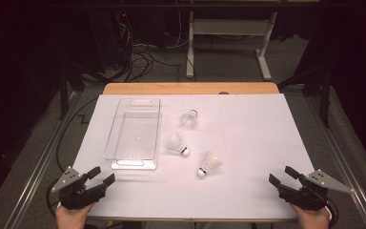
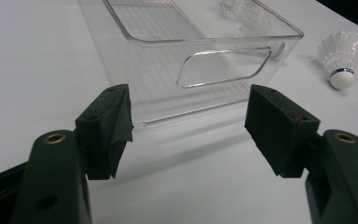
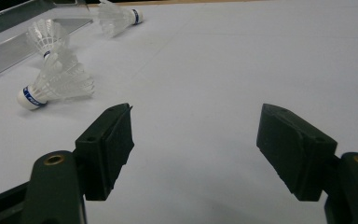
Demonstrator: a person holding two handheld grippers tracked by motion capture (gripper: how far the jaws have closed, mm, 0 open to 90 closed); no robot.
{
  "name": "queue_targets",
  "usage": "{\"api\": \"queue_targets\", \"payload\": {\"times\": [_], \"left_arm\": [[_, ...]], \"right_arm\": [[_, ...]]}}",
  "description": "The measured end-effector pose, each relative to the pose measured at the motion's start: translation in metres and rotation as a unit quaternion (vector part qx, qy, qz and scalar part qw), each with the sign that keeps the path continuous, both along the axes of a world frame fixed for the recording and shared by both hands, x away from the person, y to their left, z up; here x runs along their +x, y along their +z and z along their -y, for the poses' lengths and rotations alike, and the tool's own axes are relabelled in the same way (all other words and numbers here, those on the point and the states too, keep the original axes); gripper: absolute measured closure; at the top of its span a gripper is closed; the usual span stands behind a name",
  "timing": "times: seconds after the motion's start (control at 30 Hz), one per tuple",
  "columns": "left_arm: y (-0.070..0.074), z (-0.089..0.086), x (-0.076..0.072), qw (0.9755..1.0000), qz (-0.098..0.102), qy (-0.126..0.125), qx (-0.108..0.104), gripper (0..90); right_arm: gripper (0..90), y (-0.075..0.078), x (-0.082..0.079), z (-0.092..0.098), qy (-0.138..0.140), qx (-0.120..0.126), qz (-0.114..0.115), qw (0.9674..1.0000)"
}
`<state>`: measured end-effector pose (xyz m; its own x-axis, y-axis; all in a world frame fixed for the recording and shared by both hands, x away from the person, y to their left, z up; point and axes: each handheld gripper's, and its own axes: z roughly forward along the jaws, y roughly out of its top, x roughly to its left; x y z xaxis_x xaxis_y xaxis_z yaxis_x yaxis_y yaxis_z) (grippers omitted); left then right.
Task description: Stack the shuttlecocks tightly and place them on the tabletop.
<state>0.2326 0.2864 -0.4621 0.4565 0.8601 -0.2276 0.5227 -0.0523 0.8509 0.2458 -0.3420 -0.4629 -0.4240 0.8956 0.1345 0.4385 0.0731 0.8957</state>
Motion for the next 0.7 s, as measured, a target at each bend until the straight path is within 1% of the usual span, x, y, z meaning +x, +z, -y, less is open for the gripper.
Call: {"api": "queue_targets", "payload": {"times": [0.07, 0.17, 0.23, 0.4, 0.57, 0.7], "left_arm": [[0.0002, 0.0000, -0.0004, 1.0000, 0.000, 0.001, -0.001, 32.5], [0.0007, -0.0005, -0.0012, 1.0000, 0.003, 0.005, -0.004, 32.5], [0.0010, -0.0003, -0.0020, 1.0000, 0.003, 0.006, -0.003, 32.5], [0.0019, 0.0015, -0.0031, 1.0000, 0.004, 0.004, -0.003, 32.5], [0.0032, 0.0052, -0.0038, 1.0000, 0.004, 0.000, 0.005, 32.7], [0.0043, 0.0081, -0.0051, 1.0000, 0.004, 0.000, 0.004, 32.8]], "right_arm": [[27.3, 0.0000, 0.0000, -0.0003, 0.003, -0.003, 0.002, 1.0000], [27.4, -0.0004, 0.0002, -0.0011, 0.005, -0.004, -0.001, 1.0000], [27.4, -0.0005, 0.0006, -0.0011, 0.006, -0.004, -0.003, 1.0000], [27.4, -0.0001, -0.0004, -0.0021, 0.005, -0.006, -0.001, 1.0000], [27.5, -0.0006, 0.0003, -0.0026, 0.005, -0.006, -0.005, 1.0000], [27.6, -0.0005, 0.0000, -0.0025, 0.007, -0.008, -0.003, 0.9999]]}}
